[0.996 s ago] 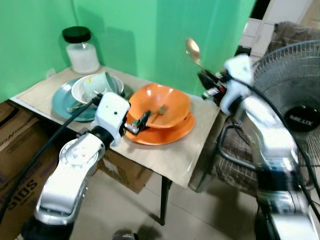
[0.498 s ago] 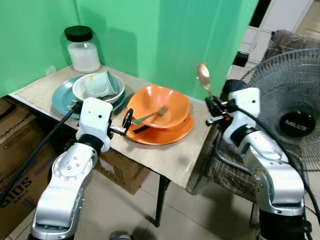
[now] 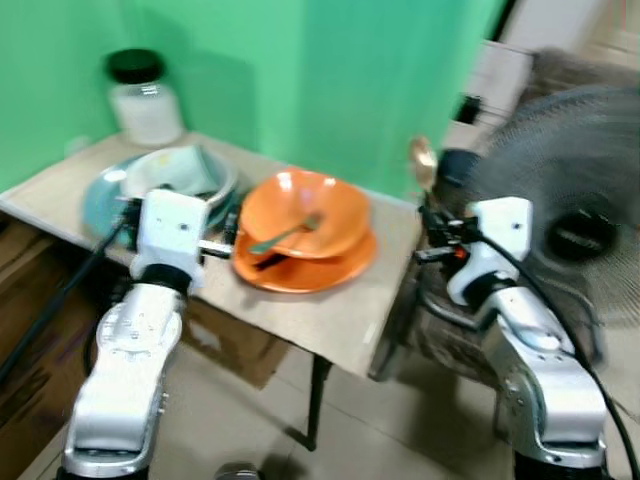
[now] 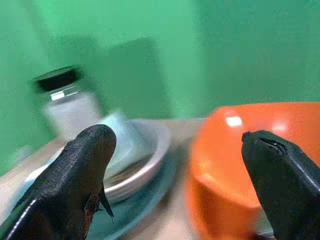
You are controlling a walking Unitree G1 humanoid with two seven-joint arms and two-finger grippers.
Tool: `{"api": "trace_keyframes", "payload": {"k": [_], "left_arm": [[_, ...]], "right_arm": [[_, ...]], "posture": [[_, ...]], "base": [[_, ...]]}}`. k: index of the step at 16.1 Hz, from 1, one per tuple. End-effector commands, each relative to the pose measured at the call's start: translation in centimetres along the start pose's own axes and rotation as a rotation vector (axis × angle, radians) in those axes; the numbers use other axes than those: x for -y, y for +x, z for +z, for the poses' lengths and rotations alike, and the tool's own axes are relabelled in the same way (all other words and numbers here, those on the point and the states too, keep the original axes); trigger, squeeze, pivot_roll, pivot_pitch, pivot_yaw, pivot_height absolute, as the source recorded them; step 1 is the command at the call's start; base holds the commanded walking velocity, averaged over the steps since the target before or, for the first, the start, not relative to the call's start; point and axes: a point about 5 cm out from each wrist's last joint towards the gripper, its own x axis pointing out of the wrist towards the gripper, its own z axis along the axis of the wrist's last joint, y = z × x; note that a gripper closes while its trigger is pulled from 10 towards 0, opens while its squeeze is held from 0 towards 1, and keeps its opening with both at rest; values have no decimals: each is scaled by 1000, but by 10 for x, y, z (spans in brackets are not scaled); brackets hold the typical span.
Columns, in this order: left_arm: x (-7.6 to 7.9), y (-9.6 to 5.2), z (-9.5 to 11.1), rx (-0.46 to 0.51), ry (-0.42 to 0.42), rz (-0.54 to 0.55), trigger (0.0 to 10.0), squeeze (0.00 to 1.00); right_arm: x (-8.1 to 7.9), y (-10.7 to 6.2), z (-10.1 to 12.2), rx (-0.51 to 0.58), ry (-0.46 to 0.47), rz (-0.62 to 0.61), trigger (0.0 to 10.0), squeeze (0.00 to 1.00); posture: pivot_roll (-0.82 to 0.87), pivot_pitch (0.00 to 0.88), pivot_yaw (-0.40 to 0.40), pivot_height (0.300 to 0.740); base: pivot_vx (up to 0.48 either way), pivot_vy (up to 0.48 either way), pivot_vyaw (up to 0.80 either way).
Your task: Setting the table
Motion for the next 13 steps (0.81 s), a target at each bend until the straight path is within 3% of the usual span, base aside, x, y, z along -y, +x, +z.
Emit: {"api": "trace_keyframes", "payload": {"k": [1, 4, 5, 8, 12, 13], "left_arm": [[5, 3, -1, -4, 15, -28, 10000, 0], [8, 7, 2, 3, 11, -63, 10000, 0], [17, 8, 1, 1, 8, -112, 10000, 0], [18, 9, 1, 2, -3, -134, 10000, 0], [8, 12, 0, 5, -47, -65, 10000, 0], [-4, 12, 3, 33, -101, 58, 10000, 0]], "right_arm": [[8, -1, 1, 16, -35, -71, 10000, 0], [10, -3, 4, 29, -21, -96, 10000, 0], [12, -9, 6, 35, -27, -124, 10000, 0], [5, -12, 5, 35, 63, -129, 10000, 0], [2, -7, 3, 29, 22, -139, 10000, 0], [6, -6, 6, 56, -19, -176, 10000, 0]], "posture": [[158, 0, -40, 740], [130, 0, -15, 740], [117, 0, 9, 740], [118, 0, 15, 740], [134, 0, 15, 740], [130, 0, 11, 740]], "base": [[0, 0, -775], [0, 0, -787], [0, 0, -800], [0, 0, -800], [0, 0, -800], [0, 0, -788]]}}
